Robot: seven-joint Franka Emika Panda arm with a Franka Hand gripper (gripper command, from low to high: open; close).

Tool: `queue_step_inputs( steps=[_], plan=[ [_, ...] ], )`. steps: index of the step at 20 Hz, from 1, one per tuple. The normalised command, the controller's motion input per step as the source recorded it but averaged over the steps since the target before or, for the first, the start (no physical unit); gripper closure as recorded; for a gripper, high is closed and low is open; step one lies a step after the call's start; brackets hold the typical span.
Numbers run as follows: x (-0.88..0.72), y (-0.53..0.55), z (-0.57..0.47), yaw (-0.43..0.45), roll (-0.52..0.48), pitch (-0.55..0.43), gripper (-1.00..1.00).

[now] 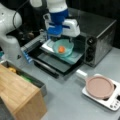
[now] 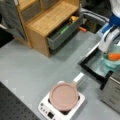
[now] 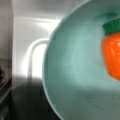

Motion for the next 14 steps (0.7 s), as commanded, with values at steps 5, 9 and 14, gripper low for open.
queue_step_inputs(
  steps=[5,9,14],
  plan=[
    [0.29,-0.19,0.04,0.383,-0.102,0.090,-1.00],
    [0.33,-0.19,0.04,0.477,-0.182,0.070,-1.00],
    [0.35,-0.15,0.02,0.528,-0.263,0.129,-1.00]
  ],
)
